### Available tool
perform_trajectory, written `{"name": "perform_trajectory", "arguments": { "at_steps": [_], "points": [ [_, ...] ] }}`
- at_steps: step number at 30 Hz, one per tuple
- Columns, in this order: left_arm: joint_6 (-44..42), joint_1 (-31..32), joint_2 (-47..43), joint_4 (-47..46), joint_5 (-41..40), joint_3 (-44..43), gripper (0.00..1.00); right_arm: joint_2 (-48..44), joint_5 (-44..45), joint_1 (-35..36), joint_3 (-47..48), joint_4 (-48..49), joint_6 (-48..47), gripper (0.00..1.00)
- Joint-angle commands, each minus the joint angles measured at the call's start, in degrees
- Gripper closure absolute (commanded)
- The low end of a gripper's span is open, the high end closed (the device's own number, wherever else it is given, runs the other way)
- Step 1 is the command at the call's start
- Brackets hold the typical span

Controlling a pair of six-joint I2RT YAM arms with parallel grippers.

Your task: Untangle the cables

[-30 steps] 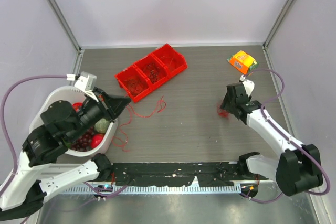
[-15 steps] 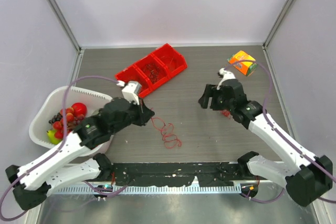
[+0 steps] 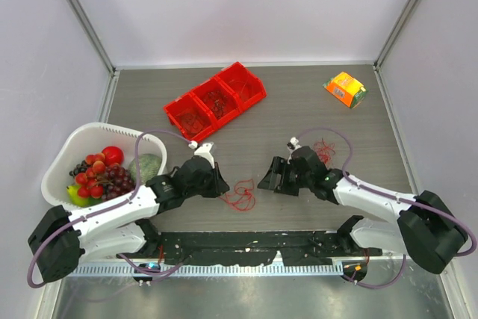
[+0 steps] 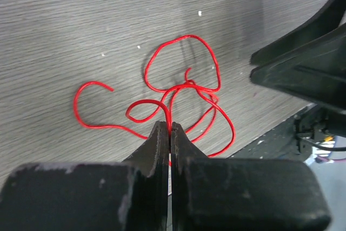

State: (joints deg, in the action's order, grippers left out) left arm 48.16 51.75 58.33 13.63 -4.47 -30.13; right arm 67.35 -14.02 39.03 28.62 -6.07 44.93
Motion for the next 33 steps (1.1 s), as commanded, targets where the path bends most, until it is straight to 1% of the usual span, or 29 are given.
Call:
{"name": "perform_trajectory", "arguments": {
  "at_steps": [1, 2, 3, 6, 10, 11, 13, 15, 18, 19, 20, 21, 23, 24, 26, 27, 28, 29, 30, 31, 33],
  "points": [
    [3.95, 0.11, -0.05, -8.79, 2.27, 2.17, 1.0, -3.63, -4.59, 0.96, -7.78, 16.05, 19.03, 0.23],
    [4.31, 0.11, -0.05, -9.23, 2.36, 2.62, 1.0, -2.85, -5.31, 2.27, -10.05, 22.61, 22.8, 0.22],
    [4.66, 0.11, -0.23, -9.32, 2.1, 3.32, 1.0, -2.32, -5.66, 2.89, -10.42, 25.55, 23.97, 0.18],
    [5.36, 0.11, -0.75, -10.46, 2.1, 5.08, 1.0, 2.33, -4.7, 7.1, -11.04, 29.44, 29.58, 0.18],
    [6.24, 0.11, -1.11, -12.13, 2.01, 7.1, 1.0, 5.94, 1.18, 10.89, -14.46, 38.22, 40.21, 0.17],
    [6.42, 0.11, -1.2, -12.57, 1.92, 7.54, 1.0, 7.51, 3.1, 12.03, -14.56, 39.63, 41.46, 0.17],
    [7.12, 0.11, -1.28, -13.27, 1.83, 8.5, 1.0, 10.5, 4.52, 12.91, -13.69, 39.55, 45.32, 0.17],
    [7.65, 0.11, -0.93, -15.55, 2.45, 9.47, 1.0, 14.18, 4.09, 13.27, -11.06, 39.64, 47.43, 0.17],
    [8.0, 0.11, -0.23, -16.53, 2.97, 10.18, 1.0, 18.51, 5.4, 14.15, -8.5, 39.38, 49.2, 0.24],
    [8.0, 0.11, -0.14, -16.62, 3.15, 10.35, 1.0, 20.26, 5.76, 14.41, -7.45, 39.38, 49.55, 0.28],
    [8.0, 0.11, -0.23, -16.79, 3.24, 10.44, 1.0, 21.23, 6.63, 14.5, -7.09, 39.38, 49.73, 0.38],
    [8.09, 0.2, -0.4, -16.79, 3.33, 10.62, 1.0, 22.37, 7.16, 14.67, -6.57, 38.85, 50.34, 0.44],
    [8.09, 0.11, -1.19, -16.53, 3.33, 10.88, 1.0, 22.65, 9.09, 14.76, -6.13, 36.93, 49.74, 0.51],
    [7.91, 0.11, -2.15, -16.09, 3.15, 11.14, 1.0, 22.13, 11.27, 14.76, -5.77, 33.61, 48.17, 0.55],
    [7.83, 0.11, -3.82, -15.04, 2.8, 11.58, 1.0, 21.42, 13.31, 14.76, -4.89, 31.04, 46.05, 0.72],
    [7.65, 0.2, -4.88, -14.43, 2.54, 11.58, 1.0, 21.33, 13.58, 14.76, -4.98, 31.46, 45.43, 0.88],
    [7.56, 0.11, -5.76, -13.81, 2.54, 11.58, 1.0, 20.98, 13.67, 14.68, -4.72, 32.16, 43.68, 0.97],
    [7.3, 0.02, -6.72, -11.98, 2.36, 11.32, 0.98, 20.72, 13.76, 14.68, -4.37, 31.91, 42.8, 0.99],
    [7.04, 0.11, -7.69, -10.74, 2.36, 10.89, 0.91, 20.19, 13.76, 14.68, -2.97, 31.12, 40.09, 0.99],
    [6.77, 0.11, -8.92, -8.9, 2.19, 10.1, 0.77, 19.49, 13.58, 14.59, -2.09, 29.98, 38.93, 0.99],
    [5.9, 0.11, -11.73, -3.9, 1.4, 7.82, 0.5, 17.56, 13.75, 14.15, 0.2, 27.79, 33.67, 0.99]
  ]
}}
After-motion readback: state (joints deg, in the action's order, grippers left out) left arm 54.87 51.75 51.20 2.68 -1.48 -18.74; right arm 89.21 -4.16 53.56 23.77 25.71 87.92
